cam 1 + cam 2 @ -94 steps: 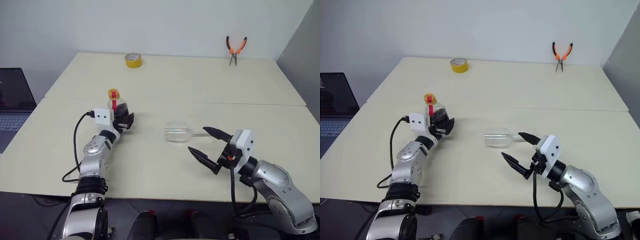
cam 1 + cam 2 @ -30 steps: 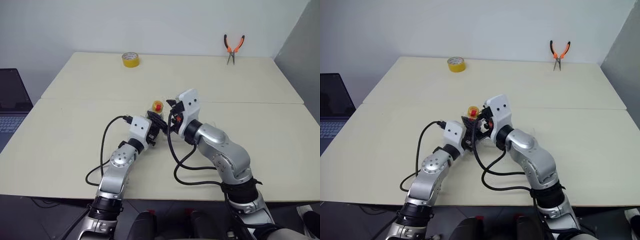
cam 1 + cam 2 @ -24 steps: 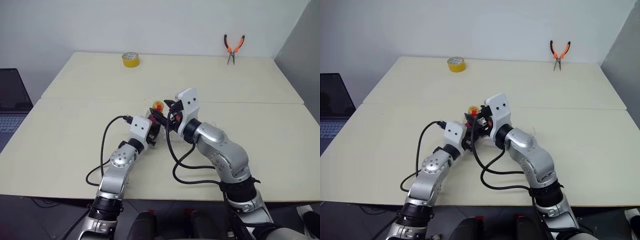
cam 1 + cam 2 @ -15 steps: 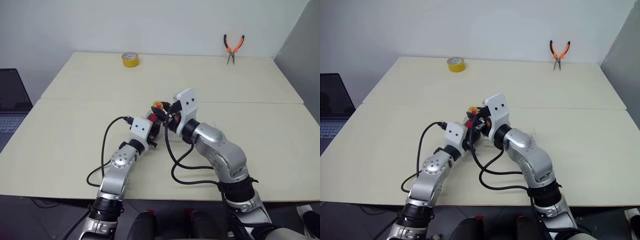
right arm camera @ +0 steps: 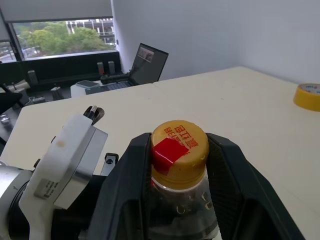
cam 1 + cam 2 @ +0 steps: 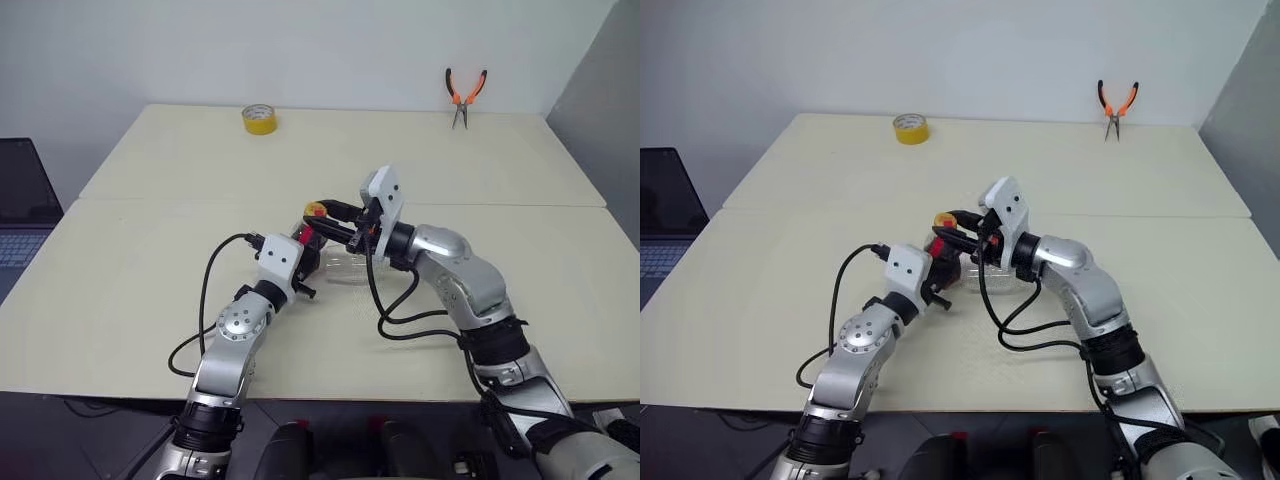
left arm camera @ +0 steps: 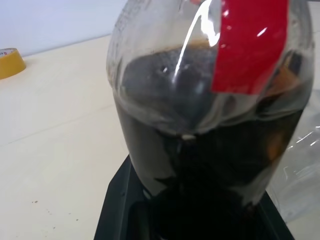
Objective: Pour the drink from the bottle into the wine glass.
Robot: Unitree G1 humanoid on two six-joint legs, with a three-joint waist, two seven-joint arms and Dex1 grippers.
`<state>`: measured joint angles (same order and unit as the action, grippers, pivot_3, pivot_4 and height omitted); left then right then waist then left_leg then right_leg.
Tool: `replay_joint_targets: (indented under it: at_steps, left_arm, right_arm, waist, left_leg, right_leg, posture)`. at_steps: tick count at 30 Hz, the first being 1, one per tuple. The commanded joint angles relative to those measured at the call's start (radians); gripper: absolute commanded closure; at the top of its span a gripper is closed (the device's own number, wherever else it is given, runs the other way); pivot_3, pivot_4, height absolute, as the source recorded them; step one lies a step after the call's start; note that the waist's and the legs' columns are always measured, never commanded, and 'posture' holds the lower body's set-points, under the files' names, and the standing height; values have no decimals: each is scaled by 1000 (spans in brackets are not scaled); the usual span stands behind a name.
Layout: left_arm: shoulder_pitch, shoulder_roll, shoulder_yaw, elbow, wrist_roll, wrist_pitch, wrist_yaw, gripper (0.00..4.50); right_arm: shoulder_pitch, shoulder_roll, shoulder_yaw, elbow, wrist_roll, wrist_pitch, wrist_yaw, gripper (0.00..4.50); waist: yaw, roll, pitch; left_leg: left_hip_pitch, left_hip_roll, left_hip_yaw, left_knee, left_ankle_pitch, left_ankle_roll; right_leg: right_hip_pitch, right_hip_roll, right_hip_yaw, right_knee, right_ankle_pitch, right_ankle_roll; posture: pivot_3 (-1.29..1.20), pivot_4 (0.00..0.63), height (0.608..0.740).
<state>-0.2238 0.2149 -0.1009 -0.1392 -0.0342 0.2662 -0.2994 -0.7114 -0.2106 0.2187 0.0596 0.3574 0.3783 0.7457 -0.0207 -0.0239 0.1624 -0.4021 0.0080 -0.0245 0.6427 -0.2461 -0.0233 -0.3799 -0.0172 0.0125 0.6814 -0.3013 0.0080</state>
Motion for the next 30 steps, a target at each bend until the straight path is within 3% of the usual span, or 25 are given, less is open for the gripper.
replay_joint_targets:
  at_steps: [1, 4, 8, 13, 21, 30]
  left_arm:
    - [11, 13, 49, -52, -18, -6, 7, 3645]
    - [16, 12, 47, -59, -19, -5, 9, 3658]
    - [23, 11, 46, -67, -19, -5, 12, 3716]
    - [22, 0, 53, -67, -5, -16, 37, 3726]
    - [3, -12, 51, -29, 50, -54, 106, 3726]
    - [-1, -29, 26, -1, 69, -75, 107, 3726]
  right_arm:
    - [-48, -47, -60, 49, -24, -83, 41, 3248]
    - [-44, -52, -49, 63, -25, -102, 79, 3248]
    - [-9, -40, -45, 7, -5, -64, 69, 1878]
    - [62, 4, -58, -145, -5, 24, -65, 110]
    - [183, 107, 0, -456, -4, 273, -299, 0]
    - [128, 239, 14, -397, -68, 344, -475, 0]
  waist:
    - [-3, 0, 0]
    - [-3, 0, 0]
    - [-3, 0, 0]
    - [-3, 0, 0]
    - [-3, 0, 0]
    - [-5, 0, 0]
  left_leg:
    - [0, 0, 0, 0, 0, 0]
    - [0, 0, 0, 0, 0, 0]
    - [0, 0, 0, 0, 0, 0]
    - [0, 0, 0, 0, 0, 0]
    - [-1, 0, 0, 0, 0, 0]
    - [0, 0, 0, 0, 0, 0]
  right_leg:
    - [0, 0, 0, 0, 0, 0]
    - [0, 0, 0, 0, 0, 0]
    - [0, 0, 0, 0, 0, 0]
    - [0, 0, 0, 0, 0, 0]
    - [0, -1, 0, 0, 0, 0]
    - [0, -1, 0, 0, 0, 0]
  posture:
    - [0, 150, 740]
    - [0, 150, 740]
    - [0, 150, 740]
    - [0, 150, 740]
    - [0, 150, 740]
    - [0, 150, 740]
